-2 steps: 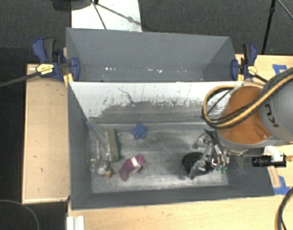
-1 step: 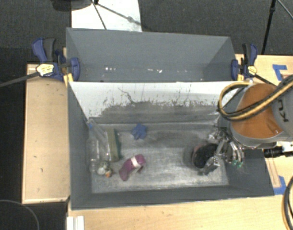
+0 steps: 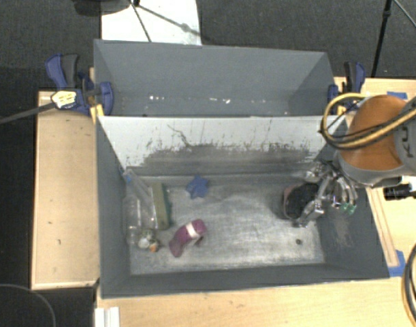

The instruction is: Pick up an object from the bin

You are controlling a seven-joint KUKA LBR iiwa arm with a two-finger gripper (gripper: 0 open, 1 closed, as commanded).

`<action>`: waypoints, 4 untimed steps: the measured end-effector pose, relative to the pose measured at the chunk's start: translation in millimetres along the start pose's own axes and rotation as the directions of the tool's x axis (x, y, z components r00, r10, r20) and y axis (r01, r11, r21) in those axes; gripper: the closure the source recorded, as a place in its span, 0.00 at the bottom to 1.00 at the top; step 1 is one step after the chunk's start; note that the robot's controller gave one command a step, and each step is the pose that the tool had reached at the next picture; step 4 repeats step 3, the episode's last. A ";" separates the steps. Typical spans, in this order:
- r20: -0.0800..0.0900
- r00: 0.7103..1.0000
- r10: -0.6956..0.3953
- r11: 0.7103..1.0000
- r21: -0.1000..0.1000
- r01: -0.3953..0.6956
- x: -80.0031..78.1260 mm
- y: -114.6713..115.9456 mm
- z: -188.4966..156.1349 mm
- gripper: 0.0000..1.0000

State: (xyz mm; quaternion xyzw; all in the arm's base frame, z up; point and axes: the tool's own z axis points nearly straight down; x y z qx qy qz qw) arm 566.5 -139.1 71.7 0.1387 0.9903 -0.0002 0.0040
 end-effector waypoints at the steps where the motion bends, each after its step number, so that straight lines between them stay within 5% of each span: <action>1: 0.004 1.000 -0.003 1.000 0.003 0.003 -0.2 -0.7 -2.6 1.00; 2: -0.002 1.000 -0.005 1.000 0.001 0.005 -1.6 -0.4 -23.6 1.00; 3: 0.003 1.000 -0.007 1.000 0.000 0.007 -4.9 -0.4 -118.1 1.00; 4: 0.003 1.000 -0.007 1.000 0.000 0.007 -4.9 -0.4 -118.1 1.00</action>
Offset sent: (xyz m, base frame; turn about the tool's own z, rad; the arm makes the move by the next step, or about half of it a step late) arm 0.0000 0.0000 0.0000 0.0000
